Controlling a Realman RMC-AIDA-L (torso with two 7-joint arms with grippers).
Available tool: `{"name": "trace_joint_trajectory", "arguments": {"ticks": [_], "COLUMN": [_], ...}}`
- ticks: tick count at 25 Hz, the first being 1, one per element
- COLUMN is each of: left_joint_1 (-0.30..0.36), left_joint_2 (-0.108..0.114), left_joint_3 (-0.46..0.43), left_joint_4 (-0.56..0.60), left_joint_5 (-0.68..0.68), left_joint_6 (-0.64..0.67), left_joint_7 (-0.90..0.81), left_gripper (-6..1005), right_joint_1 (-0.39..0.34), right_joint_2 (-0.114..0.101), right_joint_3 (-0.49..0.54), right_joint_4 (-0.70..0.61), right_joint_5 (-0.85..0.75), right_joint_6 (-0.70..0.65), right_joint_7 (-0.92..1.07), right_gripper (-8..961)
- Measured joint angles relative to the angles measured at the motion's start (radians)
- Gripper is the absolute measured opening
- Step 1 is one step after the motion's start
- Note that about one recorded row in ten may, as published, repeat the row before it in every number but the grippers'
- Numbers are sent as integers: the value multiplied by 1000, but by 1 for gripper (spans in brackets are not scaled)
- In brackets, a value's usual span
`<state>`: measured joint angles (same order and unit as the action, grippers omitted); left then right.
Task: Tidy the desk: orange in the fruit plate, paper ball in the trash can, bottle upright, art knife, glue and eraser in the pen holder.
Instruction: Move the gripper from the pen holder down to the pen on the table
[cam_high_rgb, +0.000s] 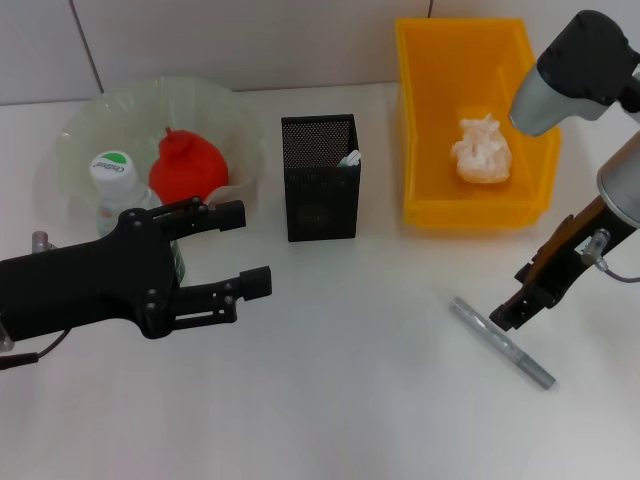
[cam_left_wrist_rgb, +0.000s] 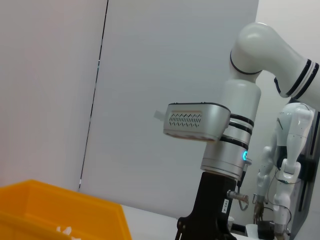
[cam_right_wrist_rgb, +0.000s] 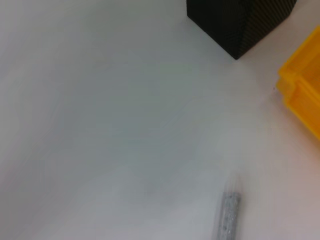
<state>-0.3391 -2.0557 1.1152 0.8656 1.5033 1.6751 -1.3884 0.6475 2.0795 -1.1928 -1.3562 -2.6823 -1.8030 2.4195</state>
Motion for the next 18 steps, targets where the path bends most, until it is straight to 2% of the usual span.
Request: {"name": "trace_joint_trajectory", "arguments": {"ticks": [18], "left_joint_1": [-1], "left_joint_2": [-2], "left_joint_3": [0], "left_joint_4": [1], "left_joint_5": [0], "left_joint_6": [3], "left_joint_7": [0], "left_gripper": [802], "right_joint_1": [48], "right_joint_2": [-2], "right_joint_3": [-50], "right_joint_4": [45], "right_joint_5": [-33], "right_joint_6": [-38], "right_joint_7": [78], "right_gripper": [684]}}
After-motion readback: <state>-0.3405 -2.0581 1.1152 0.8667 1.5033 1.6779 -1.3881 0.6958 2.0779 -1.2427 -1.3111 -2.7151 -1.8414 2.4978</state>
